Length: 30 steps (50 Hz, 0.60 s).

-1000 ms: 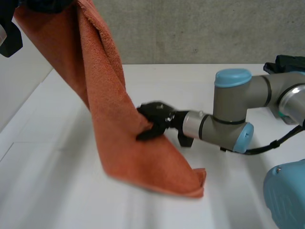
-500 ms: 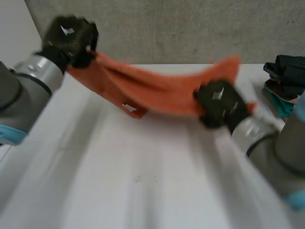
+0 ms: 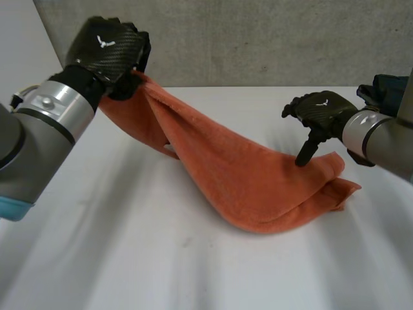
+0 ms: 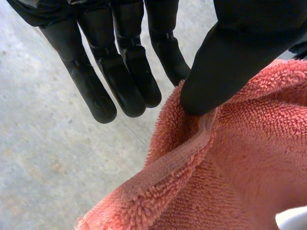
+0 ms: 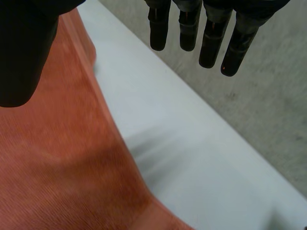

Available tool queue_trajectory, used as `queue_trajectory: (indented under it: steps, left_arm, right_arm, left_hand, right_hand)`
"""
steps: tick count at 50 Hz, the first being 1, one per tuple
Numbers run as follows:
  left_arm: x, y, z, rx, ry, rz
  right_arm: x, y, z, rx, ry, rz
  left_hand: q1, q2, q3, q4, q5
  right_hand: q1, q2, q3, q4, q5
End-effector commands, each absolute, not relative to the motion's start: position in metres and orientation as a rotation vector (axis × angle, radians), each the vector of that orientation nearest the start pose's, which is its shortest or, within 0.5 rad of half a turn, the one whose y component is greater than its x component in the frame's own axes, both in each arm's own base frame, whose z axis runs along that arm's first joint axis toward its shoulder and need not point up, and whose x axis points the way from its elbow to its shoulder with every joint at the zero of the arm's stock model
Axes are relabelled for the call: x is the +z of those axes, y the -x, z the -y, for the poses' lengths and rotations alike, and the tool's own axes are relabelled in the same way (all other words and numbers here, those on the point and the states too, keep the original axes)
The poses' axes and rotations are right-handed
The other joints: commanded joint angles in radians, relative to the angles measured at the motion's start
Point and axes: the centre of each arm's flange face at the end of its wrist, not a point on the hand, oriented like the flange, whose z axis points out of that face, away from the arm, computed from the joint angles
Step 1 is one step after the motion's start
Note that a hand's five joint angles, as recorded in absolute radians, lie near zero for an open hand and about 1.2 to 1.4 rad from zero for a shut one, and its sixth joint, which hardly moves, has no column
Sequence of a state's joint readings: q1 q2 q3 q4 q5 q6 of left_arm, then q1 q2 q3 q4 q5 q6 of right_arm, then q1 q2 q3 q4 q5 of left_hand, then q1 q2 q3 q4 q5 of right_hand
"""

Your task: Fold the laundry.

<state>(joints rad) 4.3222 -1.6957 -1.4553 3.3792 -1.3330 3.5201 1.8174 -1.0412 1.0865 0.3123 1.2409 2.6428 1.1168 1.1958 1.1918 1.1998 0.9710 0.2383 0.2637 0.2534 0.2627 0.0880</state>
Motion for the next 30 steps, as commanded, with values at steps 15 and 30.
queue_trajectory:
  steps: [15, 30]
  left_arm:
    - [0.357, 0.268, 0.243, -2.654, -1.028, -1.668]
    - [0.363, 0.268, 0.242, -2.673, -1.021, -1.642]
  right_arm:
    - [0.134, -0.217, 0.411, -1.504, 1.436, -2.382]
    - [0.205, -0.215, 0.423, -1.891, 1.288, -2.240]
  left_hand:
    - [0.279, 0.200, 0.204, 0.196, 0.251]
    - [0.279, 0.200, 0.204, 0.196, 0.251]
  right_hand:
    - [0.164, 0.138, 0.149, 0.139, 0.139]
    - [1.158, 1.133, 1.143, 1.134, 1.134]
